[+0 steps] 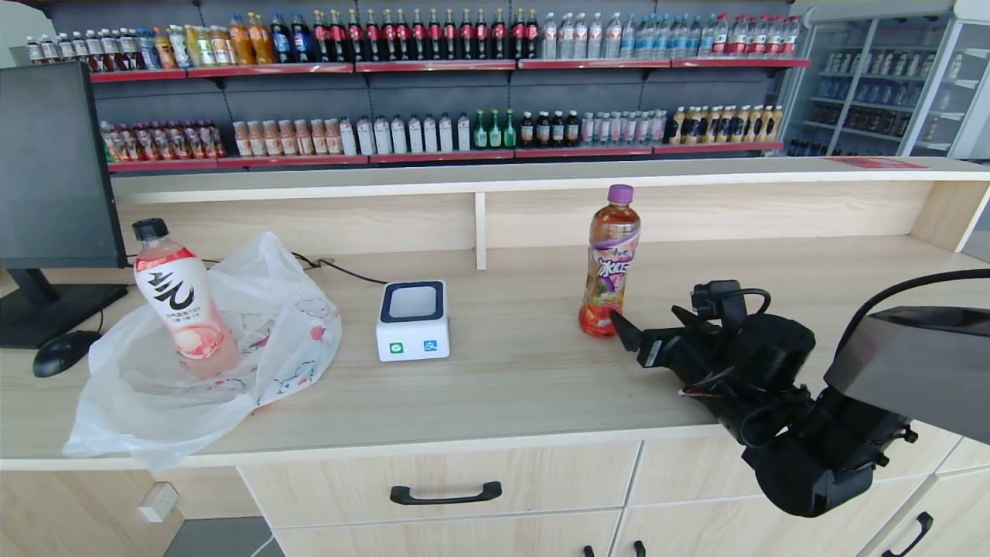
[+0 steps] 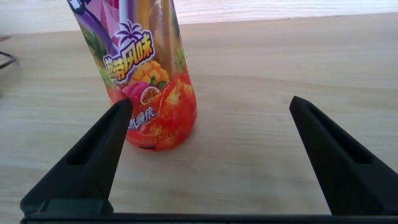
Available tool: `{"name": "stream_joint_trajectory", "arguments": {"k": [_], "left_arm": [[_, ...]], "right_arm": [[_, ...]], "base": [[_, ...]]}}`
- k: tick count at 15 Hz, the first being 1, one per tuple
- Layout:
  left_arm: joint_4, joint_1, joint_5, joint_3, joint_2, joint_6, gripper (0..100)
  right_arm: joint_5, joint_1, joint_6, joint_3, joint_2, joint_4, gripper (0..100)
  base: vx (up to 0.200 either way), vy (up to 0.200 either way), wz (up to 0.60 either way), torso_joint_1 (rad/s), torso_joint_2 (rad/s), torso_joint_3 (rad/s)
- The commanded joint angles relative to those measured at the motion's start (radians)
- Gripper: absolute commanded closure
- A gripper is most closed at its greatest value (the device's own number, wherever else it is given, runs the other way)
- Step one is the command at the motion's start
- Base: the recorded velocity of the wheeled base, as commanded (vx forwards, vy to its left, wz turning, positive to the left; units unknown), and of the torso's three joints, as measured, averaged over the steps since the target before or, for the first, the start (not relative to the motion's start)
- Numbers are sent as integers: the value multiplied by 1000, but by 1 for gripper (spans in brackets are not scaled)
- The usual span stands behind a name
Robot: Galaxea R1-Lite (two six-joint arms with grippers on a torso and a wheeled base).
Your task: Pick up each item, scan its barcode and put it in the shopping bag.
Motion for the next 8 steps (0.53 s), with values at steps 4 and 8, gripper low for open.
{"name": "stream_joint_trajectory", "arguments": {"k": [4,8], "left_arm": [[0,0,0,0,0,0,0],[0,0,0,0,0,0,0]], "right_arm": [[0,-43,1,13,-11,-1,0],[0,23,-1,1,-39,-1,0]], "base": [[0,0,0,0,0,0],[0,0,0,0,0,0]]}}
